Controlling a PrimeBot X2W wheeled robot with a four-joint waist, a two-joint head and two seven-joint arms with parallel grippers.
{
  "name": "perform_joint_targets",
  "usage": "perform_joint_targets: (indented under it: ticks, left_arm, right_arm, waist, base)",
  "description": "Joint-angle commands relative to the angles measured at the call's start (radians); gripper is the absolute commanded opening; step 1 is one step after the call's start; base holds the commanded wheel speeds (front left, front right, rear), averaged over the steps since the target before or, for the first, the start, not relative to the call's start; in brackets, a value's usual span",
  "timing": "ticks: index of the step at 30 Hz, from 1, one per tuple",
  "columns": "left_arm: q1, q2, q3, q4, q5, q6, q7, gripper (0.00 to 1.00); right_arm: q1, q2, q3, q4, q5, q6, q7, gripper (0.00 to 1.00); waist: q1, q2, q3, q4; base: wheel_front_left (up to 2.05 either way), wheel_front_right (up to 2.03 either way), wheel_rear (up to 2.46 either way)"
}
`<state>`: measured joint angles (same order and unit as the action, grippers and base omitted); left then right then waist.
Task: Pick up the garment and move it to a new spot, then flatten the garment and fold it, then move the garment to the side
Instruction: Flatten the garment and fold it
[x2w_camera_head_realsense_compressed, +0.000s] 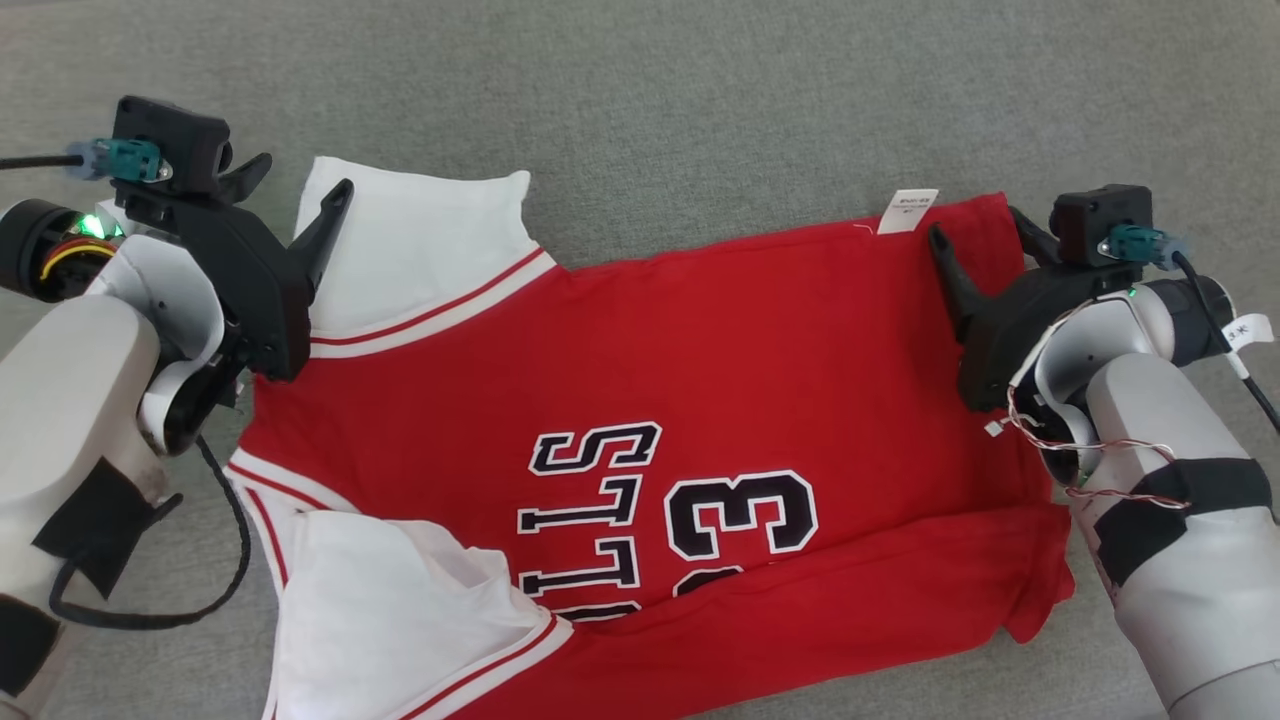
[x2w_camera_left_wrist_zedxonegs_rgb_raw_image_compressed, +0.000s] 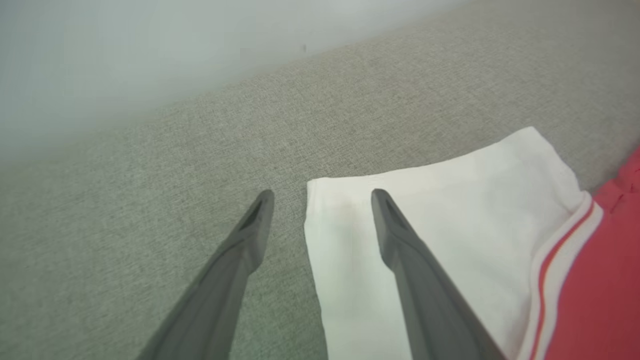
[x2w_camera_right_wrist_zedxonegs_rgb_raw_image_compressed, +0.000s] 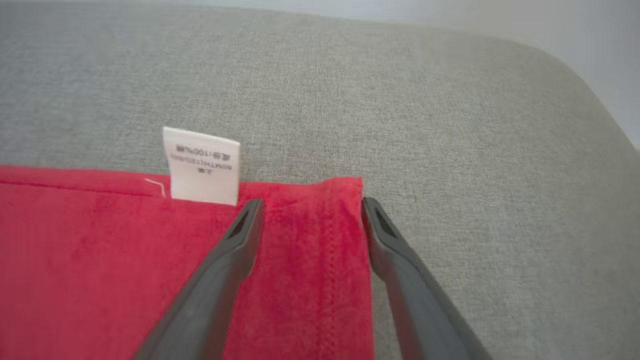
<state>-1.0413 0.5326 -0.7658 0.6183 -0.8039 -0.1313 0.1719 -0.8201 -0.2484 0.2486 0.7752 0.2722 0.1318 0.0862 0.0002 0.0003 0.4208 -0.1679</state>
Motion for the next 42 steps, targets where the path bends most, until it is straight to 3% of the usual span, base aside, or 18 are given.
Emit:
perform_joint_targets:
  ticks: [1,14,15,16,30,39,42]
  left_arm:
    - [-0.019,-0.003,-0.015,0.021,-0.015,0.002,-0.004,1.0]
    - [-0.098,-0.004,-0.134,0.164,-0.105,0.002,-0.036,1.0]
    - [-0.107,-0.017,-0.154,0.17,-0.123,0.002,-0.023,0.43]
    - [-0.11,-0.02,-0.162,0.171,-0.133,0.002,-0.023,0.01]
    - [-0.118,-0.027,-0.229,0.139,-0.227,0.002,-0.216,0.0]
    - [0.037,0.017,-0.257,-0.032,-0.243,0.003,-0.399,0.0]
    - [0.093,0.034,-0.251,-0.094,-0.234,0.025,-0.418,0.0]
  right_arm:
    - [-0.016,0.007,0.01,0.012,0.012,-0.003,-0.009,1.0]
    - [-0.11,0.024,0.086,0.096,0.065,-0.003,-0.053,1.0]
    - [-0.121,0.025,0.093,0.111,0.07,-0.003,-0.059,0.36]
    - [-0.126,0.025,0.094,0.119,0.075,-0.003,-0.063,0.0]
    - [-0.117,-0.009,0.102,0.23,0.087,-0.003,-0.234,0.0]
    - [-0.004,-0.036,0.101,0.234,0.186,-0.003,-0.32,0.0]
    - [0.031,-0.049,0.095,0.216,0.219,-0.003,-0.332,0.0]
  waist:
    - [-0.0002,-0.0003,0.019,-0.018]
    - [-0.0002,-0.0003,0.053,-0.034]
    - [-0.0002,-0.0003,0.055,-0.033]
    - [-0.0002,-0.0003,0.055,-0.032]
    - [-0.0002,-0.0003,-0.054,0.025]
    - [-0.0002,-0.0003,-0.152,0.077]
    - [-0.0002,-0.0003,-0.168,0.09]
  base:
    - [0.0,0.0,0.0]
    - [0.0,0.0,0.0]
    - [0.0,0.0,0.0]
    - [0.0,0.0,0.0]
    - [0.0,0.0,0.0]
    - [0.0,0.0,0.0]
    - [0.0,0.0,0.0]
